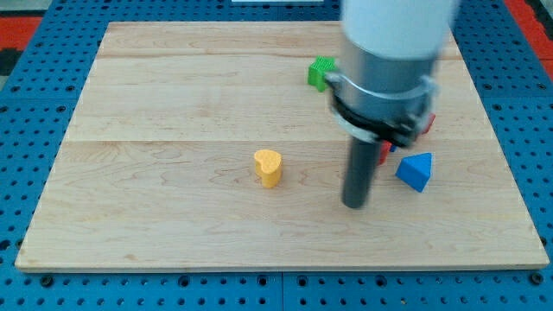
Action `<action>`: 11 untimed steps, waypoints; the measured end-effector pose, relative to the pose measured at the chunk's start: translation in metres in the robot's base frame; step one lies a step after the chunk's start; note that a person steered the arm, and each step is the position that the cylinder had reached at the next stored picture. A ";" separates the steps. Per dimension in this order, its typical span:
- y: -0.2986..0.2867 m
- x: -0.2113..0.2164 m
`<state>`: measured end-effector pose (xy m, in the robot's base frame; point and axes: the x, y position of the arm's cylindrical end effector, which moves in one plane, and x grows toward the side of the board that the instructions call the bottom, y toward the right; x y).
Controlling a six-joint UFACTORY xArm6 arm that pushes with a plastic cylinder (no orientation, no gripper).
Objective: Push the hexagon above the green circle
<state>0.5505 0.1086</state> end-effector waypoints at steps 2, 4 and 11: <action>0.069 -0.027; 0.031 -0.123; 0.081 -0.236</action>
